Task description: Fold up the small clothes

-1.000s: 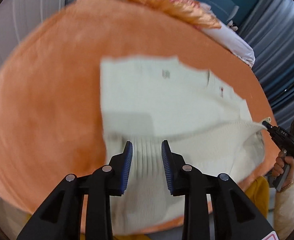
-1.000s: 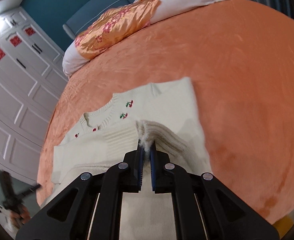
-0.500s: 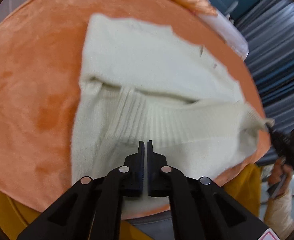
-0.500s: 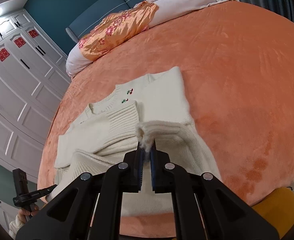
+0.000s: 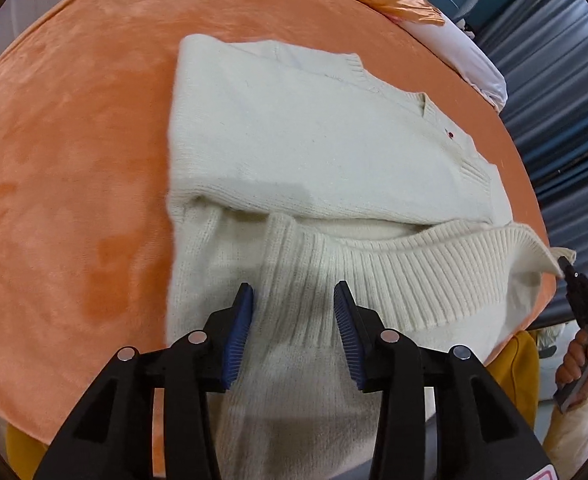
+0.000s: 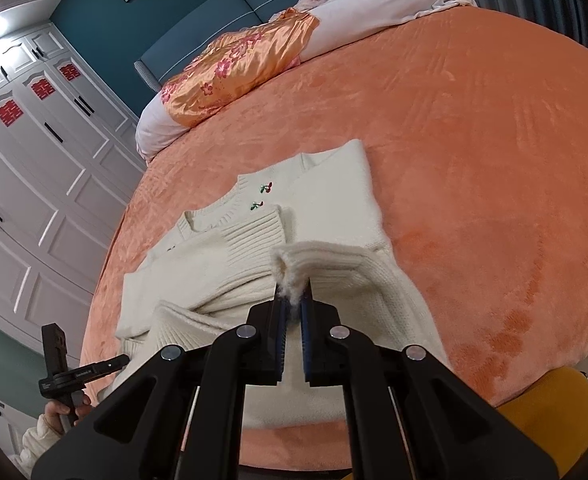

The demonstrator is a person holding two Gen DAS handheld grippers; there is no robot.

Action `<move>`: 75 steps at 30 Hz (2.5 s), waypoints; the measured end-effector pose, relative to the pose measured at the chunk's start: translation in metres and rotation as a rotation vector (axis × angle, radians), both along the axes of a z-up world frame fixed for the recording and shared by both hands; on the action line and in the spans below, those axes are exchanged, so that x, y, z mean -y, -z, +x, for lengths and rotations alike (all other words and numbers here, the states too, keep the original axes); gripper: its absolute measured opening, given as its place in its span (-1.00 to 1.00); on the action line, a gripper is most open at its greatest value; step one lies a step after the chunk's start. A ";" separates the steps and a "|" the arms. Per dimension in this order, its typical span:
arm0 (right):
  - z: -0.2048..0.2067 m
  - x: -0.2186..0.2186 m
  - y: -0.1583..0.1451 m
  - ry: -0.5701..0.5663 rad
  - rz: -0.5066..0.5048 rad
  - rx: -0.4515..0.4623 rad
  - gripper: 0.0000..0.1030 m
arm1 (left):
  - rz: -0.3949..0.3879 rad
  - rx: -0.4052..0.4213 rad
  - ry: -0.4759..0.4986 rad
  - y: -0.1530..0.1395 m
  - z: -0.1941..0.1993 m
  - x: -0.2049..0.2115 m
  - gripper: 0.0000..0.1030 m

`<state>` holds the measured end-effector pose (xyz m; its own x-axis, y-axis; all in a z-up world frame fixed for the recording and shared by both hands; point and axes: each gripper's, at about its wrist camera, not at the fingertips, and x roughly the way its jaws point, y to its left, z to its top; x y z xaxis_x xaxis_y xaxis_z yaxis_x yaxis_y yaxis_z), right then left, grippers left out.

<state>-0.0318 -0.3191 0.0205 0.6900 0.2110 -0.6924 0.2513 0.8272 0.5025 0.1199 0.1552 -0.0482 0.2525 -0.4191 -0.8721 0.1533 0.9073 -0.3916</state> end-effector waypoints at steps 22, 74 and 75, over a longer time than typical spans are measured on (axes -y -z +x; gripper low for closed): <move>0.193 0.036 0.022 0.055 -0.015 -0.038 -0.79 | 0.253 0.243 -0.174 -0.031 0.157 0.031 -0.85; 0.211 0.009 0.051 -0.165 -0.210 -0.056 -0.79 | 0.169 0.155 -0.244 0.003 0.162 0.028 -0.84; 0.205 0.014 0.035 -0.147 -0.194 0.006 -0.80 | 0.189 0.204 -0.223 -0.007 0.161 0.034 -0.85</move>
